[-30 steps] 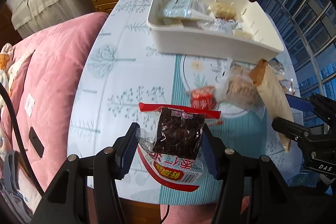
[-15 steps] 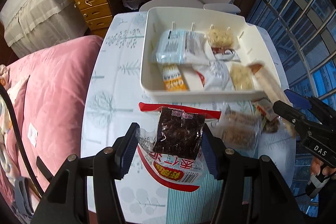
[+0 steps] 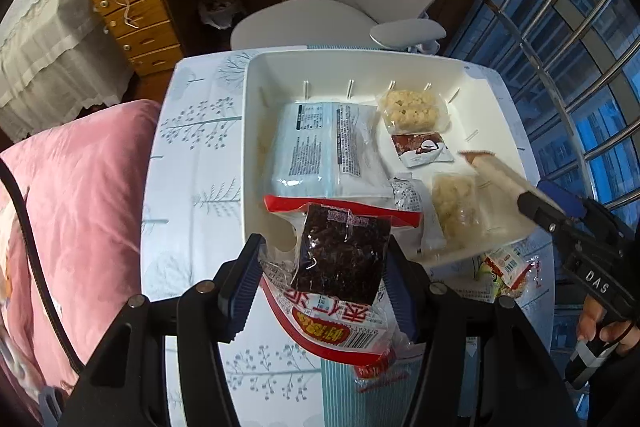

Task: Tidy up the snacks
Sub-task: 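Carry the dark packet and tan wafer into the white tray and release both, then withdraw both tools from the tray toward the clear bread and nut bags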

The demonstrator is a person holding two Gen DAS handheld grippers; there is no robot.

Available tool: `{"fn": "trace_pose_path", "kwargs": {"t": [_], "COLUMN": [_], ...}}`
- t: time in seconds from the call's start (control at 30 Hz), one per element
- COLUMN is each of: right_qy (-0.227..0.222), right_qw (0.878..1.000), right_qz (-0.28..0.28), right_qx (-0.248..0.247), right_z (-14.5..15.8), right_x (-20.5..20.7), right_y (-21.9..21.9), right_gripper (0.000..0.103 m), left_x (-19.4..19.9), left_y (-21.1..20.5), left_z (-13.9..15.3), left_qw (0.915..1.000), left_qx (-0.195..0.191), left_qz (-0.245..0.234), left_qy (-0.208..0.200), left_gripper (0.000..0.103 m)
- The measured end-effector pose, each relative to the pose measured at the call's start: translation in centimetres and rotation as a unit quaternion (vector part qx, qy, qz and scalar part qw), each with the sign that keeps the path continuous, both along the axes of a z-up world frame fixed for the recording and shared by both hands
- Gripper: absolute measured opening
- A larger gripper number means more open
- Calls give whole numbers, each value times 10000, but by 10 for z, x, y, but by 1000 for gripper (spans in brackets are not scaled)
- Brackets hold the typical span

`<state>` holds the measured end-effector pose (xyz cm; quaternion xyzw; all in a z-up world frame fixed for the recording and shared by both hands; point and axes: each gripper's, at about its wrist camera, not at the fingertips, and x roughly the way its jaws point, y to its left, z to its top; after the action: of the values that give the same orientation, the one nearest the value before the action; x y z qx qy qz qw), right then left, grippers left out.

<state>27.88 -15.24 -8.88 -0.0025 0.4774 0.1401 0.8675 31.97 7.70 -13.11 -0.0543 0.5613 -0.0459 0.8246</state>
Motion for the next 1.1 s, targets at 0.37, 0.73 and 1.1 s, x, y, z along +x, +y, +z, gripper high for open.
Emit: {"fn": "trace_pose_path", "kwargs": {"t": [0.37, 0.73, 1.1], "right_qy": [216, 330, 461], "right_qw": [9960, 9884, 9751], "right_qz": [-835, -1448, -2128], "right_qx": [231, 326, 427], "right_z": [-19, -16, -22], "right_x": [13, -14, -68], "right_y": [-5, -13, -22], "right_gripper": [54, 57, 58], "left_x": [20, -4, -47], "left_y": [5, 6, -4], "left_z": [-20, -6, -29], "left_qw": [9991, 9965, 9896], "left_qx": [-344, -619, -661], "left_qz": [-211, -547, -1247], "left_qy": [115, -129, 278], "left_gripper": [77, 85, 86]}}
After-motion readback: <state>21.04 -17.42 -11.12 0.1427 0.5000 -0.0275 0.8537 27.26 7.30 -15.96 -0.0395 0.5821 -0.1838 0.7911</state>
